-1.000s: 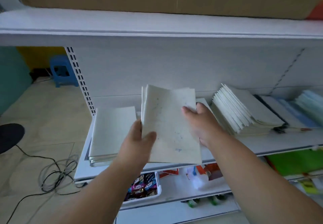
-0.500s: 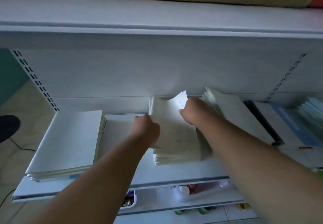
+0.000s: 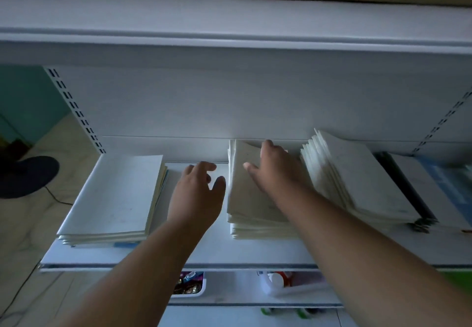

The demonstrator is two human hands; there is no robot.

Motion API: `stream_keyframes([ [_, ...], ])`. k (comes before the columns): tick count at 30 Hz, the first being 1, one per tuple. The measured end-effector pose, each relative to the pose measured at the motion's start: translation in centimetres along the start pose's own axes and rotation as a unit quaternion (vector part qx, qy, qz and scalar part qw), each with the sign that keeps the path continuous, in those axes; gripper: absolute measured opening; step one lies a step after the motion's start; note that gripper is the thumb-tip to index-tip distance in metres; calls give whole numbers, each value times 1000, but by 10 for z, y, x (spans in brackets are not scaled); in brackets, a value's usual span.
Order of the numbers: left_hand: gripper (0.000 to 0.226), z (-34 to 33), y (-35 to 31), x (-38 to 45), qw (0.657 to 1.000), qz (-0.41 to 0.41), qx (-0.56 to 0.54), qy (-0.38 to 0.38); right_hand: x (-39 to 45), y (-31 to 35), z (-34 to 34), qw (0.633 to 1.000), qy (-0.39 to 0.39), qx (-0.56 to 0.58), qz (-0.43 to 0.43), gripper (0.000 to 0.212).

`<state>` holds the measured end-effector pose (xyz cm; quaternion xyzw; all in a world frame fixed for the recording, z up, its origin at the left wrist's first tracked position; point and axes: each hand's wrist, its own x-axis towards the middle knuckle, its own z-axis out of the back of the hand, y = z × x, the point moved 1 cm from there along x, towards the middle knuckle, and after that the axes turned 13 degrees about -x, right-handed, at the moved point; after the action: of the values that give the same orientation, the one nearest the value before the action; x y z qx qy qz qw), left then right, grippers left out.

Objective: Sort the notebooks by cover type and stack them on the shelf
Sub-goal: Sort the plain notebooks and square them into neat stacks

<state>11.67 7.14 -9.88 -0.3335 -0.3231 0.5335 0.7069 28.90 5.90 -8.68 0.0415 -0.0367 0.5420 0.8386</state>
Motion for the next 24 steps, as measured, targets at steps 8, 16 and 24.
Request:
stream_keyframes([
  [8, 16, 114, 59, -24, 989, -12, -113, -98, -52, 110, 6, 980, -3, 163, 112, 32],
  [16, 21, 225, 99, -28, 983, -104, -94, -116, -66, 206, -24, 986, 76, 144, 36, 58],
  [24, 23, 292, 139, -20, 980, -139, -106, -95, -86, 238, -50, 987, 123, 78, -61, 53],
])
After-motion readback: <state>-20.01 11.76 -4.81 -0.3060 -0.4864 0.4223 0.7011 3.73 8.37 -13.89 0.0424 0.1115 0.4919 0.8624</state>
